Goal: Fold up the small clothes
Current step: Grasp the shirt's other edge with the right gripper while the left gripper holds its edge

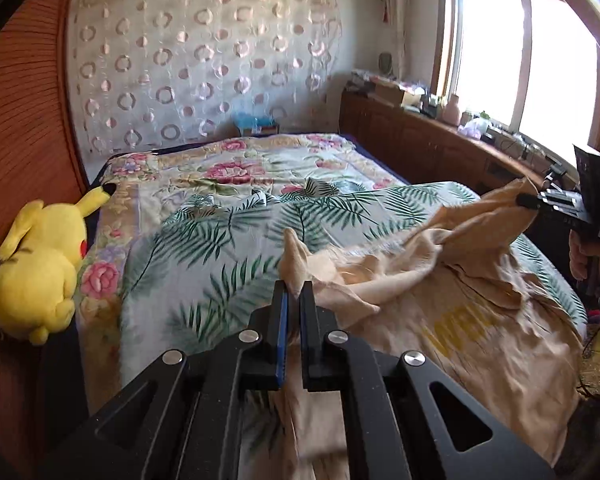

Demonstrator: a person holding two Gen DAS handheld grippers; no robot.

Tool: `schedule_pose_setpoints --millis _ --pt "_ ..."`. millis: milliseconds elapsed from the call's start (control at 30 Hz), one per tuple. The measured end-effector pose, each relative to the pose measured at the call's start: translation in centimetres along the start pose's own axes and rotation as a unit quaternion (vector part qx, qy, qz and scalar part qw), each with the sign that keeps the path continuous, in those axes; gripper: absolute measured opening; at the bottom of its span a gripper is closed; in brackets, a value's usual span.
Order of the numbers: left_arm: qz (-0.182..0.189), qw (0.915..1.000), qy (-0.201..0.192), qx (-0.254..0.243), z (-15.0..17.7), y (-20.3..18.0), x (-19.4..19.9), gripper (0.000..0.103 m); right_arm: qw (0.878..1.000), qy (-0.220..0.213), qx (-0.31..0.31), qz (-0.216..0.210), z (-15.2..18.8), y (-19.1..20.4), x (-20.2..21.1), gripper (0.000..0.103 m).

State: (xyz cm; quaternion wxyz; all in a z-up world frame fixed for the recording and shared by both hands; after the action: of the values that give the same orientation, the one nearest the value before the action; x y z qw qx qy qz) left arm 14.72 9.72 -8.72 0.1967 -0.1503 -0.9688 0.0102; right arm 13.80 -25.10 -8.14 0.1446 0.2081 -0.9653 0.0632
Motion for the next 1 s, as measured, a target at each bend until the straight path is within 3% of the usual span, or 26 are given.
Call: schedule_pose_setpoints --millis 200,367,533,600,700,767,800,833,867,933,1000 --pt "-0.013 0.9992 -0.012 0.037 3.3 0.4 5.5 0.006 0.999 0.005 -0.043 -0.004 4.4 0.0 7.4 0.004" --pt "-0.015 0.9988 -0.018 0.042 4.3 -0.4 8.3 0.006 0.998 0.013 -0.067 -0.003 6.6 -0.4 12.0 0.004" --pt "-0.016 0.9986 -0.034 0.038 4.3 -0.5 10.8 0.006 0.996 0.016 -0.082 -0.015 5.8 -0.4 15.2 0.004" --pt "-0.019 0.9991 -0.018 0.034 5.2 0.0 10.4 0.006 0.995 0.033 -0.090 -0.030 5.9 0.5 14.9 0.004" --pt "-0.040 0.9984 0.011 0.040 6.9 1.0 9.2 0.015 0.995 0.070 -0.066 -0.027 7.4 0.7 14.1 0.006" --pt "-0.040 0.9979 0.021 0.047 7.7 1.5 8.8 0.025 0.994 0.084 -0.062 -0.026 7.8 0.5 13.6 0.008" --pt "-0.040 0.9978 0.021 0.048 7.8 1.6 8.7 0.035 0.994 0.087 -0.059 -0.022 7.7 0.3 13.4 0.010" --pt "-0.042 0.9978 0.020 0.047 7.8 1.7 8.6 0.042 0.994 0.089 -0.053 -0.013 7.5 -0.1 13.3 0.019" --pt "-0.042 0.9979 0.020 0.044 7.7 1.7 8.4 0.043 0.995 0.089 -0.048 -0.005 6.9 -0.3 13.0 0.035" --pt "-0.045 0.9980 0.025 0.037 7.5 1.8 7.9 0.055 0.996 0.081 -0.043 0.007 6.0 -1.0 13.1 0.051" --pt "-0.045 0.9983 0.021 0.030 6.8 1.7 7.2 0.071 0.996 0.070 -0.045 0.018 5.0 -1.4 12.8 0.051"
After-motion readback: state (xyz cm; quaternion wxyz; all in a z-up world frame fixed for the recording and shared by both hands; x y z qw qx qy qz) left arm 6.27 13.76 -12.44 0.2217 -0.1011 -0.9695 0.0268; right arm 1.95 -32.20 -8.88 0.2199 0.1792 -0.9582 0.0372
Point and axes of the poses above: each gripper's, at about its wrist camera, not at the fingertips, and x roughly against the way its jaws point, y to its left, z to its underside, the point moved 7 cm from there along -x, roughly the way its jaws point, and after that the axes turned 14 degrees about -y, right-handed, at the moved point
